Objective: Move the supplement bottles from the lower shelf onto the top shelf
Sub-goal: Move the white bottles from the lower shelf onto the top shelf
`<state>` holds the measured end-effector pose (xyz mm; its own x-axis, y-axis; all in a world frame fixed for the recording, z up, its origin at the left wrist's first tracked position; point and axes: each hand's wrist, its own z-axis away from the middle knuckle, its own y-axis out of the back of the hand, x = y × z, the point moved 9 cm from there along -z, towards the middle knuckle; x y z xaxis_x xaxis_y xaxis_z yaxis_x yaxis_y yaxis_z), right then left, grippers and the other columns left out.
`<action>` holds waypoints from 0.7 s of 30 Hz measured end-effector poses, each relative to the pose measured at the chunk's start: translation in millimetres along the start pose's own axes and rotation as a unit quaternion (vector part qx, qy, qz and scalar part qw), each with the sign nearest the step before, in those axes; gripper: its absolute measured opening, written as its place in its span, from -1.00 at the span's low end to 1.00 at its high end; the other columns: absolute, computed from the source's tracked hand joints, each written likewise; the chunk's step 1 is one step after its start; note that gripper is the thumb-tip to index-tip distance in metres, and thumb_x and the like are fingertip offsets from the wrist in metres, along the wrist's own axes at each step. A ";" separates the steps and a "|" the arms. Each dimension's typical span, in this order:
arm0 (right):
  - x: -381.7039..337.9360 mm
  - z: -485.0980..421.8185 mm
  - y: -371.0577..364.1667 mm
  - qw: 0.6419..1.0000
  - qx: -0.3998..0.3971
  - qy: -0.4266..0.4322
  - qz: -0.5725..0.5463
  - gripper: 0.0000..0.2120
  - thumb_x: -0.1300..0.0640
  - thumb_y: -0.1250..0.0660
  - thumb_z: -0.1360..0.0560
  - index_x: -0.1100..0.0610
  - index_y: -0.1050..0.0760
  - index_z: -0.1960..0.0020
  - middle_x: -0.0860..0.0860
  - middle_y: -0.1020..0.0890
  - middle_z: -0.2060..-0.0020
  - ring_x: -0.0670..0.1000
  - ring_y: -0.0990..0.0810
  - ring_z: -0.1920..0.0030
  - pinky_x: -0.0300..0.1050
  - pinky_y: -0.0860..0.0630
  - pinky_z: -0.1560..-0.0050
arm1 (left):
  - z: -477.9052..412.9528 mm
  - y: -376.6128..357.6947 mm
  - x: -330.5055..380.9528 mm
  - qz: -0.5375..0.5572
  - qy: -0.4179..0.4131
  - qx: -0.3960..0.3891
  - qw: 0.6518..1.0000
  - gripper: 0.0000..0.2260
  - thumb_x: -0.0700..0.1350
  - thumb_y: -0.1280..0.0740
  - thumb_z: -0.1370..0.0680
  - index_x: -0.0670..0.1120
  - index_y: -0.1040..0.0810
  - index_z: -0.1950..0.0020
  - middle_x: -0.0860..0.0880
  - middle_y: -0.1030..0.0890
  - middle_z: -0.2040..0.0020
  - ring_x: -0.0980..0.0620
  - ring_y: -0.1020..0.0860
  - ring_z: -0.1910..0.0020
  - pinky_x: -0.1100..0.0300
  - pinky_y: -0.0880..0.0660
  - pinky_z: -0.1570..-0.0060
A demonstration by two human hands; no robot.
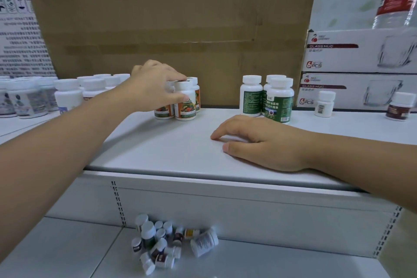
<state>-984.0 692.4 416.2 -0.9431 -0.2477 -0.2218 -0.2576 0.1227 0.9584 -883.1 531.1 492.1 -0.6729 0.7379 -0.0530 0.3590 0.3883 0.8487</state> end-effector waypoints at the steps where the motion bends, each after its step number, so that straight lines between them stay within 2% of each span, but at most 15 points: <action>1: -0.3 0.2 -0.1 1.000 -0.001 0.001 0.001 -0.67 -0.09 -0.14 -0.60 -0.14 -0.40 -0.34 -0.18 -0.43 -0.32 -0.16 -0.37 -0.32 -0.10 -0.26 -0.40 | 1.3 -0.4 -0.4 -0.003 0.001 -0.003 1.000 -0.53 0.24 -0.31 -0.51 0.14 -0.45 -0.39 0.09 -0.45 -0.41 -0.08 -0.22 -0.44 -0.09 -0.16 -0.34; 6: -2.7 1.0 0.8 1.000 -0.007 -0.008 0.013 -0.67 -0.11 -0.12 -0.60 -0.13 -0.40 -0.34 -0.19 -0.44 -0.30 -0.17 -0.38 -0.31 -0.11 -0.27 -0.40 | 21.5 18.0 -8.3 0.013 -0.003 0.016 1.000 -0.46 0.21 -0.33 -0.50 0.06 -0.38 -0.44 0.00 -0.42 -0.41 -0.11 -0.27 -0.42 -0.11 -0.24 -0.35; 9: -10.4 4.5 2.8 0.998 -0.029 -0.026 0.053 -0.66 -0.10 -0.10 -0.60 -0.14 -0.38 -0.35 -0.18 -0.43 -0.31 -0.16 -0.38 -0.31 -0.13 -0.27 -0.39 | 48.9 29.8 -21.6 0.039 -0.021 0.013 0.999 -0.58 0.15 -0.34 -0.51 0.03 -0.48 -0.33 -0.01 -0.51 -0.26 -0.05 -0.43 -0.24 0.02 -0.38 -0.21; 12: -22.3 8.3 12.4 0.991 -0.028 -0.077 0.110 -0.67 -0.09 -0.13 -0.59 -0.14 -0.42 -0.33 -0.15 -0.47 -0.29 -0.11 -0.43 -0.26 -0.19 -0.34 -0.26 | 84.6 32.5 -39.3 0.052 -0.004 -0.047 0.998 -0.69 0.14 -0.31 -0.54 0.06 -0.54 -0.23 0.06 -0.56 -0.13 0.03 -0.50 -0.10 0.12 -0.43 -0.08; 16: -55.6 20.8 17.8 0.986 0.024 -0.115 0.119 -0.69 -0.12 -0.21 -0.56 -0.14 -0.44 -0.28 -0.13 -0.49 -0.25 -0.10 -0.46 -0.20 -0.19 -0.38 -0.14 | 144.0 41.0 -63.8 0.078 0.013 -0.091 0.993 -0.72 0.14 -0.27 -0.55 0.09 -0.55 -0.20 0.11 -0.59 -0.09 0.11 -0.52 -0.06 0.17 -0.40 -0.02; 19: -90.6 40.0 10.0 0.981 0.078 -0.133 0.117 -0.66 -0.14 -0.20 -0.54 -0.12 -0.45 -0.29 -0.12 -0.49 -0.26 -0.07 -0.46 -0.19 -0.13 -0.39 -0.16 | 196.7 56.1 -83.0 0.105 0.014 -0.052 0.993 -0.69 0.16 -0.25 -0.55 0.08 -0.55 -0.22 0.14 -0.56 -0.08 0.10 -0.52 -0.12 0.11 -0.43 -0.11; 21: -117.8 54.1 -2.6 0.976 0.124 -0.129 0.124 -0.61 -0.18 -0.18 -0.50 -0.10 -0.46 -0.28 -0.07 -0.49 -0.24 -0.02 -0.46 -0.21 -0.05 -0.40 -0.23 | 233.0 65.3 -95.6 0.101 0.006 0.004 0.995 -0.66 0.15 -0.25 -0.57 0.00 -0.55 -0.24 0.06 -0.56 -0.11 0.03 -0.51 -0.14 0.13 -0.37 -0.08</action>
<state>-883.5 773.2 430.2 -0.9962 0.0655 -0.0568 -0.0272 0.3852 0.9224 -644.6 614.6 429.9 -0.5949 0.7941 0.1247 0.4928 0.2378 0.8370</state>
